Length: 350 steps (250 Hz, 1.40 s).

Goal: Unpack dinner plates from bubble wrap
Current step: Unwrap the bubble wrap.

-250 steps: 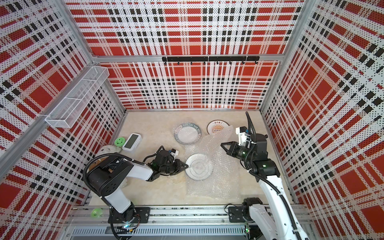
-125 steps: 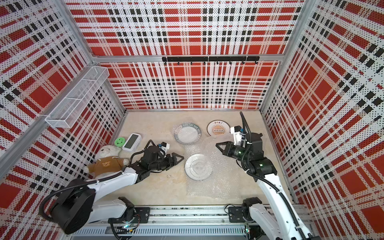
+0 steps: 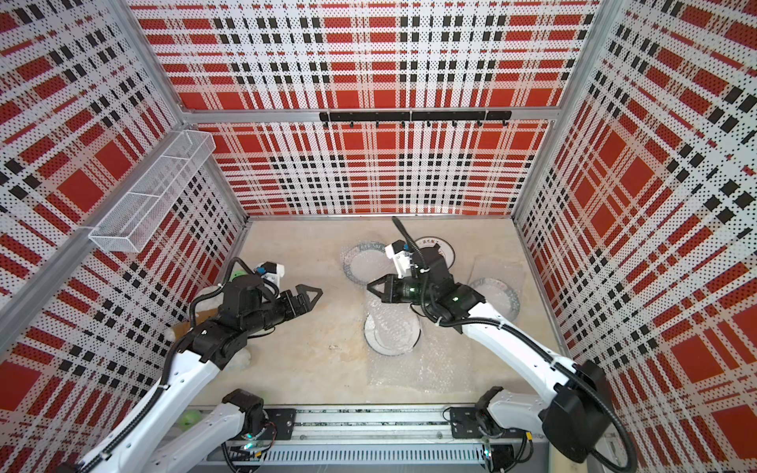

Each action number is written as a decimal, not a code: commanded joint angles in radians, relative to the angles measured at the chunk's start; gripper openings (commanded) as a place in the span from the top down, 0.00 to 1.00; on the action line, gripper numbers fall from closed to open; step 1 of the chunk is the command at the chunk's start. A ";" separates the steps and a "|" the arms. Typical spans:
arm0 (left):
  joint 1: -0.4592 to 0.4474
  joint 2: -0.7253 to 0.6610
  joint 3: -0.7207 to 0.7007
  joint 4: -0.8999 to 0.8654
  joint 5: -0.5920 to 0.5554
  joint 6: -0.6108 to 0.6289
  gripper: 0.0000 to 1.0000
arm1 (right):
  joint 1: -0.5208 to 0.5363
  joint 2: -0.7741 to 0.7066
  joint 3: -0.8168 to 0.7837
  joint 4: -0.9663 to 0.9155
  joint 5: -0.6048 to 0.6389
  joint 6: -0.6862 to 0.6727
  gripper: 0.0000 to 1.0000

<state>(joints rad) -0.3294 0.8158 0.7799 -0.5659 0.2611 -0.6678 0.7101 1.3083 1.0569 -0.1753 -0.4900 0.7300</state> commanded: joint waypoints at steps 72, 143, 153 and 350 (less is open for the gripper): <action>0.111 -0.135 0.103 -0.200 -0.070 0.032 0.03 | 0.193 0.493 0.390 0.209 0.099 0.067 1.00; 0.136 -0.160 0.099 -0.221 -0.070 0.035 0.03 | 0.245 0.753 0.613 0.173 0.057 0.073 0.69; 0.136 -0.162 0.098 -0.218 -0.069 0.033 0.03 | 0.245 0.761 0.626 0.157 0.059 0.064 0.63; -0.233 0.152 -0.052 0.103 0.101 0.004 0.06 | 0.062 0.049 -0.052 -0.118 0.222 -0.075 0.28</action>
<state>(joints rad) -0.4946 0.8948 0.8028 -0.6147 0.3187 -0.6228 0.7895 1.4498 1.1633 -0.2604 -0.3111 0.6434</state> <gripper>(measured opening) 0.953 0.720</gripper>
